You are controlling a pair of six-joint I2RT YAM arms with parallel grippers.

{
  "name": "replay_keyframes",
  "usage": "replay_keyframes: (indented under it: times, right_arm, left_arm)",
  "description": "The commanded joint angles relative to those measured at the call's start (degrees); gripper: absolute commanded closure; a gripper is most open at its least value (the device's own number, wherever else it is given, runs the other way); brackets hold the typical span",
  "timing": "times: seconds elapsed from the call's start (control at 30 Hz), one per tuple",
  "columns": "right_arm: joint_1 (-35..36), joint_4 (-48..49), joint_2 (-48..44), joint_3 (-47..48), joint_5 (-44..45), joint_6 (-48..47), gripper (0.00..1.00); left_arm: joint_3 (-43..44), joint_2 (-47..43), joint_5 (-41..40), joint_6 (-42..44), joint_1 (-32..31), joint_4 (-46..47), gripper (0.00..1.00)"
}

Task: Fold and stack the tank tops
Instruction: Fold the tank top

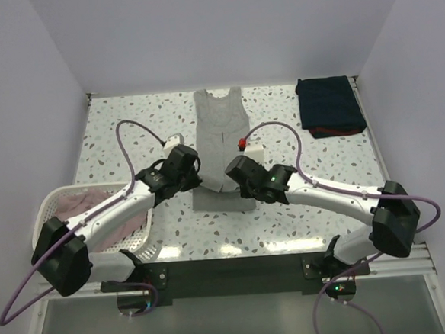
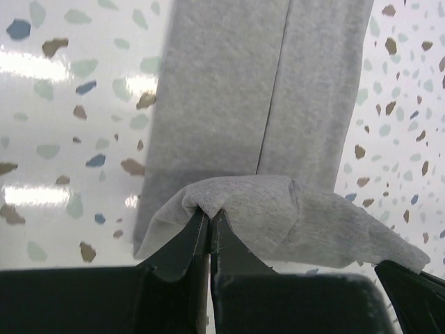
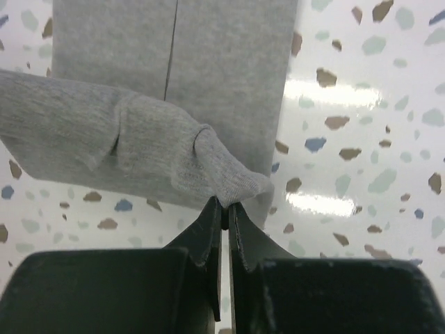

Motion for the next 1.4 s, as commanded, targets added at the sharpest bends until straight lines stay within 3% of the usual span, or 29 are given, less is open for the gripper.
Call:
replay_keyframes:
  times: [0.0,0.27,0.73,0.8,0.83,0.87,0.97,1.1,1.17,1.37]
  right_arm:
    - [-3.3,5.5,3.6,5.8,2.2,-6.1,1.0]
    - [-14.9,9.8,14.0,16.6,-2.7,-12.5,1.0]
    - [-24.6,15.0,32.2,30.9,-11.2,-14.8,1.0]
    - [-25.6,13.8,35.4,34.0,-11.2,-14.8,0.88]
    - [-25.9,12.6,36.0,34.7,-11.2,-14.6,0.82]
    - [-26.2,12.6,36.3,35.0,-11.2,-14.4,0.67]
    - [-27.3,12.7,35.5,34.7,-10.4,-13.9,0.53]
    - [-27.4,10.8,33.3,33.9,-8.7,-13.3,0.51]
    - [-27.3,11.2,31.1,32.2,-8.4,-12.7,0.51]
    - [-24.9,10.5,22.7,20.7,-11.6,-10.2,0.52]
  left_arm:
    - [5.8,5.0,1.4,5.3,3.5,8.0,1.0]
    - [16.4,18.6,5.5,9.1,9.8,13.7,1.0]
    - [27.8,38.2,15.5,12.3,19.2,25.5,0.98]
    - [30.3,40.8,16.5,12.4,19.7,25.1,0.79]
    - [30.8,41.4,16.5,12.6,19.9,25.4,0.58]
    - [31.1,41.4,18.3,13.4,20.1,26.4,0.51]
    - [31.7,39.6,18.3,14.4,20.7,26.4,0.37]
    - [31.2,36.1,17.0,13.8,21.5,24.8,0.36]
    - [30.7,34.4,13.4,12.3,21.5,20.6,0.41]
    - [19.4,26.0,8.5,6.4,20.8,12.1,0.51]
